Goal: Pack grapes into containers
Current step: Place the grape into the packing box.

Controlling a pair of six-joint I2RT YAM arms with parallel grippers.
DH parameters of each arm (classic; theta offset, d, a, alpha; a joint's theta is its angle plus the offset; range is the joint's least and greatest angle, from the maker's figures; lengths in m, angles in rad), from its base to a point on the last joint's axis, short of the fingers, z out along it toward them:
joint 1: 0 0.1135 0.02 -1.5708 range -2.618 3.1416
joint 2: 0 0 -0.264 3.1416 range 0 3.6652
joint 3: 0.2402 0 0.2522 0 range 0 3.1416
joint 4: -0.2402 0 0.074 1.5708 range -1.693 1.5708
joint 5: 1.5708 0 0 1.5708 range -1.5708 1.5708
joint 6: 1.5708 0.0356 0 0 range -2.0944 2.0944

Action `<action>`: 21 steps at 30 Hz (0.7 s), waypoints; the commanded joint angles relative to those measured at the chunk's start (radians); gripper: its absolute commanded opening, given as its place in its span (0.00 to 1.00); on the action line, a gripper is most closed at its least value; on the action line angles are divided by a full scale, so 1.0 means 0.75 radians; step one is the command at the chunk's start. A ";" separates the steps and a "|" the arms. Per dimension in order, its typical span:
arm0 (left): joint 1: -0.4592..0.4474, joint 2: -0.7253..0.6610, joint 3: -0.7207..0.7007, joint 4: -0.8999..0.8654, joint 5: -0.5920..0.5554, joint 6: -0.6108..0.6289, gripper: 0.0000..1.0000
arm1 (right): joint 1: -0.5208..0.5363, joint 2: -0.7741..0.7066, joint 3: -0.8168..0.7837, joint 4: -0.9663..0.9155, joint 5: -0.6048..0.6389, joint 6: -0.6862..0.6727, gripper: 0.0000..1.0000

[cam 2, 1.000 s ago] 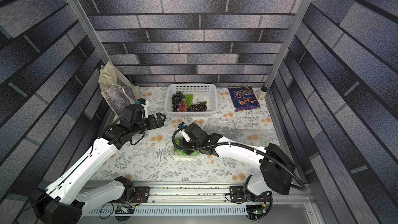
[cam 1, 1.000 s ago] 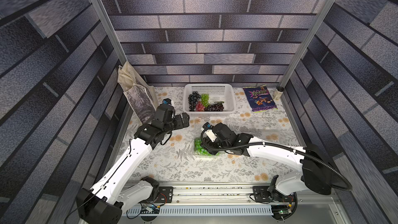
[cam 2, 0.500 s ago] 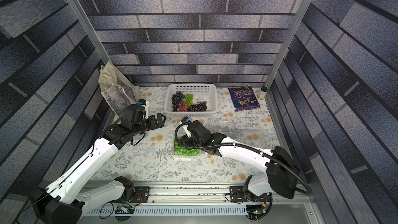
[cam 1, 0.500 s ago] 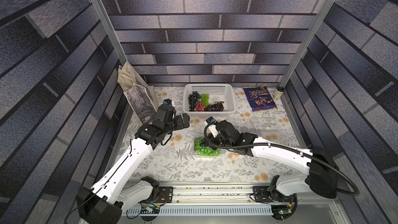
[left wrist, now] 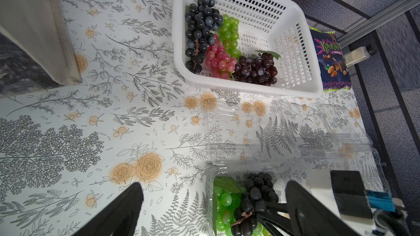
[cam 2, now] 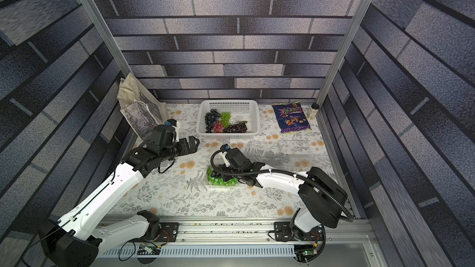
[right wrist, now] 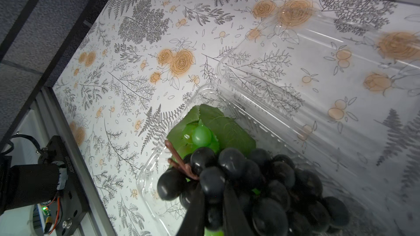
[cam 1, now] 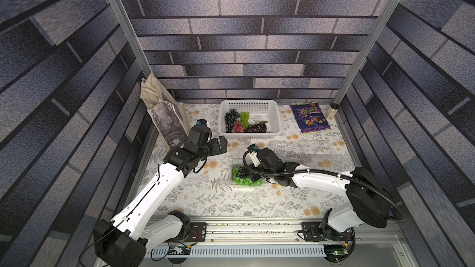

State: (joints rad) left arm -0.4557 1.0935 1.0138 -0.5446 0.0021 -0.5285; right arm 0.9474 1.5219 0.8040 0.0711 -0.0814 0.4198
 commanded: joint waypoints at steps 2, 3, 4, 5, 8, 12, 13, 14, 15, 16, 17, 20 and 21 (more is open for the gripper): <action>-0.027 0.034 -0.025 -0.001 -0.015 0.006 1.00 | 0.005 -0.006 -0.035 -0.004 -0.069 0.055 0.19; -0.033 0.039 -0.029 0.002 -0.015 0.005 1.00 | 0.003 -0.018 -0.032 -0.015 -0.071 0.054 0.23; -0.038 0.042 -0.035 0.006 -0.012 0.002 1.00 | 0.004 -0.034 -0.029 -0.024 -0.068 0.052 0.26; -0.042 0.047 -0.042 0.010 -0.005 -0.002 1.00 | 0.004 -0.053 -0.023 -0.040 -0.066 0.052 0.30; -0.048 0.044 -0.072 0.023 0.014 -0.026 1.00 | 0.000 -0.128 0.003 -0.100 -0.059 0.040 0.44; -0.049 0.041 -0.117 0.052 0.049 -0.054 1.00 | -0.019 -0.265 0.036 -0.204 -0.010 0.020 0.52; -0.051 0.047 -0.126 0.060 0.057 -0.058 1.00 | -0.031 -0.293 0.040 -0.229 0.003 0.023 0.53; -0.051 0.056 -0.133 0.072 0.071 -0.065 1.00 | -0.050 -0.324 0.048 -0.259 0.022 0.037 0.55; -0.053 0.067 -0.142 0.084 0.088 -0.069 1.00 | -0.077 -0.345 0.054 -0.285 0.025 0.052 0.58; -0.055 0.080 -0.147 0.097 0.100 -0.069 0.99 | -0.105 -0.355 0.059 -0.302 0.011 0.066 0.59; -0.058 0.093 -0.155 0.108 0.105 -0.074 0.99 | -0.141 -0.359 0.061 -0.314 -0.004 0.085 0.60; -0.061 0.129 -0.167 0.151 0.123 -0.071 0.96 | -0.244 -0.342 0.059 -0.324 -0.062 0.132 0.60; -0.061 0.144 -0.171 0.171 0.123 -0.069 0.95 | -0.279 -0.328 0.056 -0.314 -0.077 0.151 0.60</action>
State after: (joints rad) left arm -0.4961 1.1820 0.9054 -0.4648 0.0677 -0.5667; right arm 0.7891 1.2560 0.8349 -0.1020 -0.1101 0.4843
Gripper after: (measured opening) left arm 0.958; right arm 0.601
